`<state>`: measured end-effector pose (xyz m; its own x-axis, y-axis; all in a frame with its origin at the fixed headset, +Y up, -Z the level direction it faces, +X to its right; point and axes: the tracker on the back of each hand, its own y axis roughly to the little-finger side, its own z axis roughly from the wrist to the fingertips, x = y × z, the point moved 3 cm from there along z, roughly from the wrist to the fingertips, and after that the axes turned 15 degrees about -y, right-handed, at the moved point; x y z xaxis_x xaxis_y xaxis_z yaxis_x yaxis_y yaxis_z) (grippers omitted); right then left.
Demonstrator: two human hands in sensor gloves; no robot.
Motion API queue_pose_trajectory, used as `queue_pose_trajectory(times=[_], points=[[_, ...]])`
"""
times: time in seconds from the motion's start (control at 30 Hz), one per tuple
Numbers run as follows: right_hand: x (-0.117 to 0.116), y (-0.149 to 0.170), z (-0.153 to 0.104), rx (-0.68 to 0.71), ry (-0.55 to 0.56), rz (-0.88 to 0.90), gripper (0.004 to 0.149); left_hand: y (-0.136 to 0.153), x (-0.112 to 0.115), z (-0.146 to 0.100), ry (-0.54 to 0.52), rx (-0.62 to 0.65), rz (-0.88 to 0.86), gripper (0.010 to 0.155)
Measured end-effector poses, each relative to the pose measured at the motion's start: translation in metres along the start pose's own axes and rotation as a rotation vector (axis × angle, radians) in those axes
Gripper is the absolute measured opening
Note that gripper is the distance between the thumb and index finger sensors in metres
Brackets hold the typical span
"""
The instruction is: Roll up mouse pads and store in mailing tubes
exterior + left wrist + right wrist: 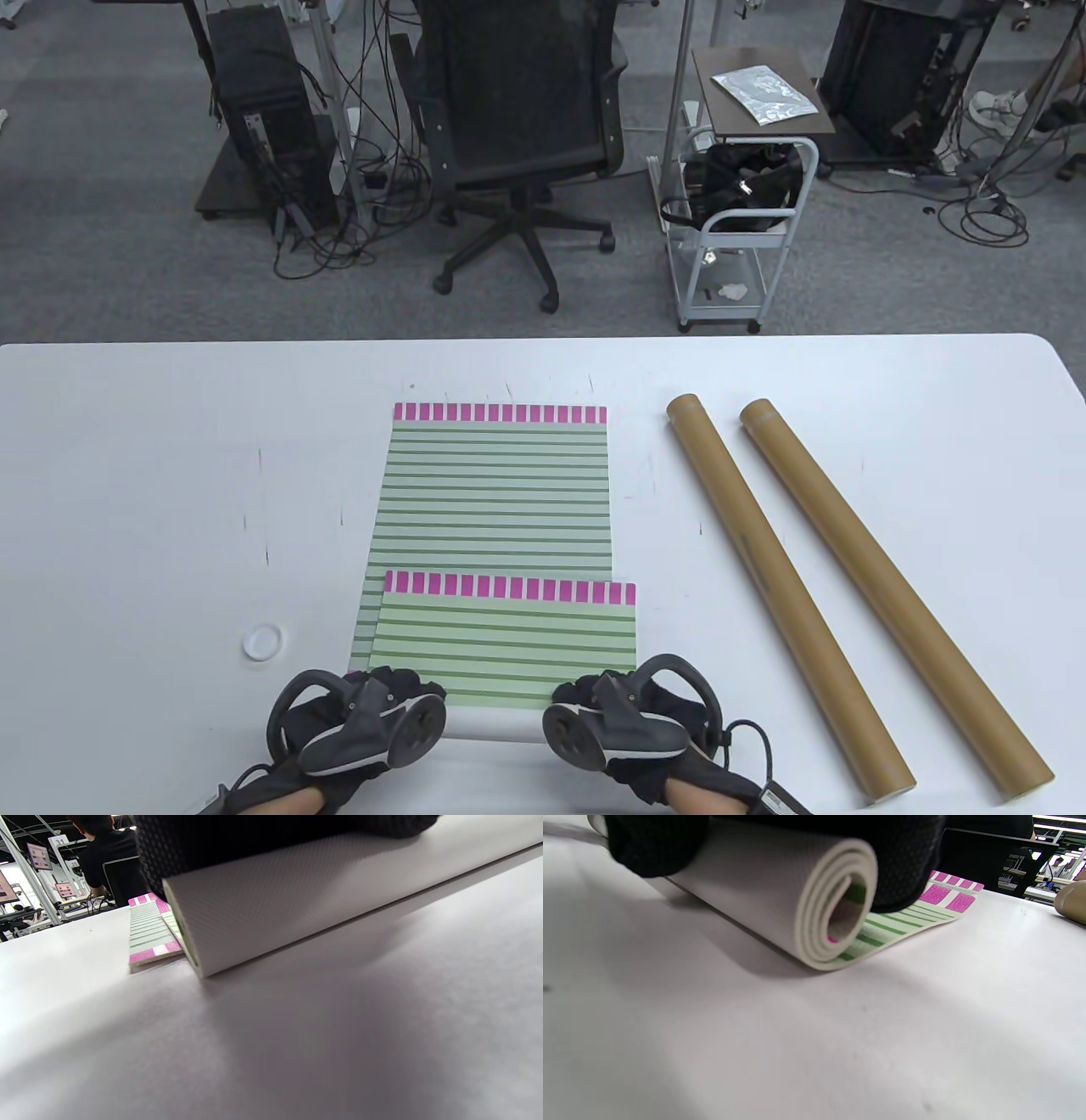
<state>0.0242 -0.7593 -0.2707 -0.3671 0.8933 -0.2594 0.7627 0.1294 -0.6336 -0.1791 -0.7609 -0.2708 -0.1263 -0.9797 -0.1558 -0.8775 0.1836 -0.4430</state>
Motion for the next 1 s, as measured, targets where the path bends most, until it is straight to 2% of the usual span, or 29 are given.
queue_pose_trajectory(times=[0.1, 0.2, 0.27, 0.33, 0.4, 0.53, 0.63, 0.73, 0.9, 1.0], points=[[0.0, -0.001, 0.0, 0.023, -0.034, 0.028, 0.058, 0.002, -0.001, -0.002, 0.041, -0.01, -0.084, 0.05], [0.0, -0.003, -0.001, 0.02, -0.057, 0.03, 0.057, -0.002, -0.005, -0.005, 0.034, 0.009, -0.058, 0.052], [0.0, -0.004, -0.002, 0.02, -0.06, 0.01, 0.057, -0.007, -0.008, -0.007, 0.036, 0.069, -0.049, 0.049], [-0.001, -0.004, -0.002, 0.019, -0.056, 0.012, 0.057, -0.009, -0.007, -0.009, 0.025, 0.066, -0.056, 0.048], [-0.001, -0.004, -0.002, 0.02, -0.057, 0.022, 0.057, -0.011, -0.004, -0.009, 0.01, 0.097, -0.04, 0.056], [-0.004, -0.004, -0.005, 0.018, -0.067, 0.042, 0.06, -0.014, -0.004, -0.006, 0.018, 0.083, -0.055, 0.049], [0.0, -0.007, -0.007, 0.002, 0.021, 0.023, 0.064, -0.01, 0.0, -0.003, 0.032, 0.065, -0.049, 0.048], [0.002, -0.01, -0.005, -0.017, 0.059, -0.019, 0.058, -0.006, 0.002, -0.002, 0.058, 0.044, -0.09, 0.047], [0.0, -0.007, -0.002, -0.018, 0.051, 0.021, 0.055, -0.009, 0.0, -0.003, 0.038, 0.05, -0.028, 0.049], [-0.001, -0.003, 0.001, -0.016, 0.046, 0.071, 0.054, -0.021, -0.01, -0.007, -0.052, 0.095, 0.022, 0.049]])
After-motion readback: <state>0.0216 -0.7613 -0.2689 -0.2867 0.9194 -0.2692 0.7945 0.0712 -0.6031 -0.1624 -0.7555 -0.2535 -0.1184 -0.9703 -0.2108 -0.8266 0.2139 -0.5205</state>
